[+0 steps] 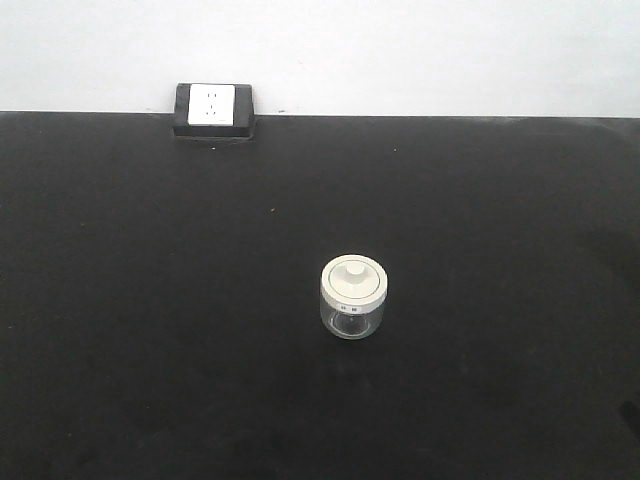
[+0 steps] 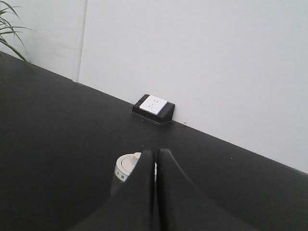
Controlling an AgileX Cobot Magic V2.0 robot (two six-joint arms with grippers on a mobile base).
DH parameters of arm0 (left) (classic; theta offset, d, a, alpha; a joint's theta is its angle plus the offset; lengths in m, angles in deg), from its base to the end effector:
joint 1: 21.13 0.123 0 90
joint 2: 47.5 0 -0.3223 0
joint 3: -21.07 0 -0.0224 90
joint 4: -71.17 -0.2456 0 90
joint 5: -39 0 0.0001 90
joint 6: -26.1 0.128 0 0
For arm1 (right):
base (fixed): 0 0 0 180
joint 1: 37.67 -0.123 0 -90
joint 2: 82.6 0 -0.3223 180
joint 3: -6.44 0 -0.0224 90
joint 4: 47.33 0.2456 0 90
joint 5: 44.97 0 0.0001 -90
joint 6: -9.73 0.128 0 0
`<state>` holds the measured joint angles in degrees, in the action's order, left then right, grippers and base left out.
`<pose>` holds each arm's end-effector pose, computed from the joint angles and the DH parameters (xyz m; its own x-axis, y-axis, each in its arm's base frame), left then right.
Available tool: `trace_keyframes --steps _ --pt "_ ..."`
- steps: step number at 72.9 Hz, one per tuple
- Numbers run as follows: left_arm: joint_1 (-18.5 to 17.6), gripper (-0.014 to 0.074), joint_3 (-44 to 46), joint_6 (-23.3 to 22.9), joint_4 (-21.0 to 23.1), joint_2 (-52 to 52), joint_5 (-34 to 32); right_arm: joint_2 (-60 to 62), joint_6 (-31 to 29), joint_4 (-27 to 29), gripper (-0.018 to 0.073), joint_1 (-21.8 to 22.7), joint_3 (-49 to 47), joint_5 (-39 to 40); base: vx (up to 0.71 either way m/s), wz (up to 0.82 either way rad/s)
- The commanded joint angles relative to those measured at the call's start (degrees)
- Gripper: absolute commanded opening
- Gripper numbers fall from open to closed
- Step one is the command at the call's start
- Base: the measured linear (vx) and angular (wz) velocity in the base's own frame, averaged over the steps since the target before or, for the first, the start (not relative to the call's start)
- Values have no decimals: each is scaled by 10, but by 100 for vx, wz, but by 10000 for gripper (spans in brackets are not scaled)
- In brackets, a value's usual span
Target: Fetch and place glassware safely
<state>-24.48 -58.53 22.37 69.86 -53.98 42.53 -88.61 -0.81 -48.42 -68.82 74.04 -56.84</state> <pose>0.0512 -0.0028 0.1993 0.0044 -0.0426 -0.9991 0.0573 0.9975 -0.0423 0.0314 0.0184 0.2575 0.1695 -0.1326 -0.9766 -0.4899 0.8485 -0.2003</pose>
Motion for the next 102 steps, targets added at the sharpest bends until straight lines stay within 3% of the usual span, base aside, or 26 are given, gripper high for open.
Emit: trace_keyframes --steps 1,22,39,47,57,73,102 --pt "-3 -7 -17 -4 4 10 -41 -2 -3 -6 -8 1 -16 45 0 0" --pt "-3 -7 -17 -4 4 10 -41 -2 -4 -11 -8 20 -16 45 0 0" --pt "-3 -7 -17 -4 4 10 -41 -1 14 -11 -8 139 -5 35 0 0" --pt "-3 -7 -17 -4 4 10 -41 3 35 -12 -8 212 26 53 0 0" --pt "-3 -7 -17 -4 4 10 -41 3 77 -12 -8 270 68 94 0 0" --pt "-3 -7 -17 -4 4 10 -41 3 115 -25 -8 273 120 125 0 0" --pt "-3 -7 -17 -4 4 10 -41 3 115 -25 -8 275 132 122 0 0"
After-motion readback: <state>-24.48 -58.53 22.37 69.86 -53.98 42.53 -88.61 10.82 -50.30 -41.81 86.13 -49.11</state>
